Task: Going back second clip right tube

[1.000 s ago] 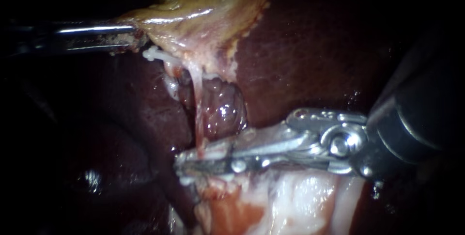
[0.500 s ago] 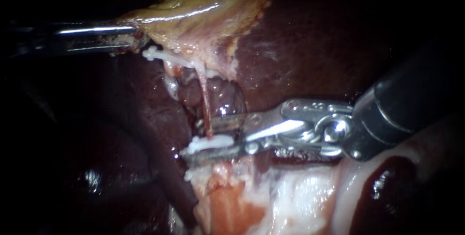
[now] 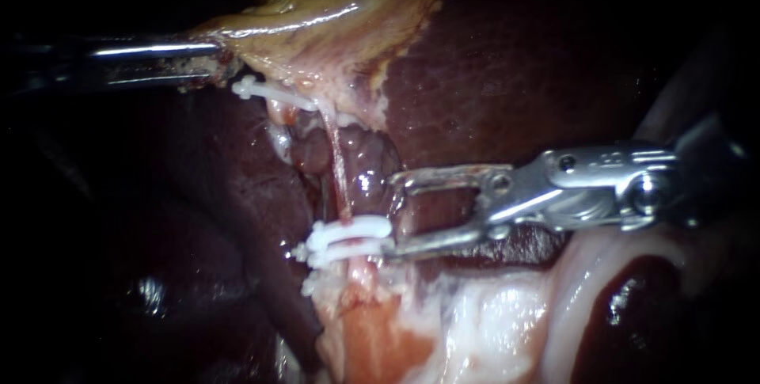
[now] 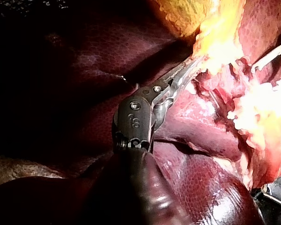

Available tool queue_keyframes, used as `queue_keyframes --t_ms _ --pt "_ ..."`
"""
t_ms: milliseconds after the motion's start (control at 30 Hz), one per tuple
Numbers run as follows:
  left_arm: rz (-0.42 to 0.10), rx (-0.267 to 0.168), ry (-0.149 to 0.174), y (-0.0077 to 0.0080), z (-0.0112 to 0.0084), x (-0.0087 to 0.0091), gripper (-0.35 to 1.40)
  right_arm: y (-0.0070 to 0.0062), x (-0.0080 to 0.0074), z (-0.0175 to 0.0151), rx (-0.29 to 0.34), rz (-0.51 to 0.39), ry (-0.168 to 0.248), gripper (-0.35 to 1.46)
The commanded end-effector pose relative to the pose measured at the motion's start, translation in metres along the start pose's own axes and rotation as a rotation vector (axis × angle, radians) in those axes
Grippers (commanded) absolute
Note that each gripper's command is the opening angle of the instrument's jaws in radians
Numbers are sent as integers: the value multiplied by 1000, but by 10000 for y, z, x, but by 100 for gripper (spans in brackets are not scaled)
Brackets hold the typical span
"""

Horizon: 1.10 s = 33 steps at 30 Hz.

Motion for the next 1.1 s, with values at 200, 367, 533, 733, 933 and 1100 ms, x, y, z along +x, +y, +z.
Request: queue_keyframes --t_ms 200,367,533,733,933,1100 --pt "1 -3 0 1 4 -3 -35 -1 0 -31 -1 -45 -42 50" --pt "7 -11 -1 5 16 -13 -35 2 7 -44 -17 -62 -72 50" --pt "14 -29 -11 10 44 -34 -35 3 10 -49 -24 -67 -71 50" --pt "15 -41 -28 12 69 -53 -35 3 9 -51 -23 -68 -71 50" --pt "15 -41 -28 13 70 -53 -35 2 9 -53 -23 -68 -71 50" --pt "15 -41 -28 13 70 -53 -35 2 9 -53 -23 -68 -71 50"
